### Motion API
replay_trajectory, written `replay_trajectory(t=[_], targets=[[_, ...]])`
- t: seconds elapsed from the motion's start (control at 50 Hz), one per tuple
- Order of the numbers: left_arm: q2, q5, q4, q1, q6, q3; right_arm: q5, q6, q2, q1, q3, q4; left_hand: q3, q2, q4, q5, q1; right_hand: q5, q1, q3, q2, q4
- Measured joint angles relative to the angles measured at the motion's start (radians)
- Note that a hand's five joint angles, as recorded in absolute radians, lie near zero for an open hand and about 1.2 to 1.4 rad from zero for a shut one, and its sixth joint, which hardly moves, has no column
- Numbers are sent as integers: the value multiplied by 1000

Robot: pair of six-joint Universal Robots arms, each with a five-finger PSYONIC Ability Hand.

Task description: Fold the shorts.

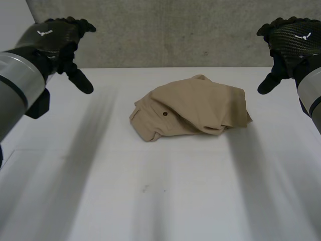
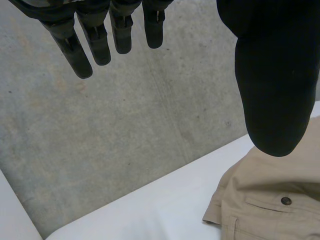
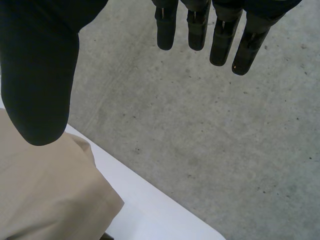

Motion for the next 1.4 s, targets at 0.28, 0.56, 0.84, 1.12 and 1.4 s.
replay_trajectory(t=[0.28,0.56,0.84,1.12,1.4], targets=[[-336,71,280,-8,-8,6,-82,-49,62,7,18,-9,80,88,93,78,106,0,0,0,0,0],[-738,161,385,-9,-4,228,-89,-97,121,9,39,-9,80,88,93,78,106,0,0,0,0,0],[-954,167,363,-21,3,419,-87,-118,157,4,44,-11,780,790,794,763,791,0,0,0,0,0],[-698,-162,428,117,130,384,-88,-133,166,8,44,-11,978,987,992,912,913,0,0,0,0,0],[-474,-149,717,99,176,358,-88,-133,160,16,46,-10,978,987,993,912,923,0,0,0,0,0]])
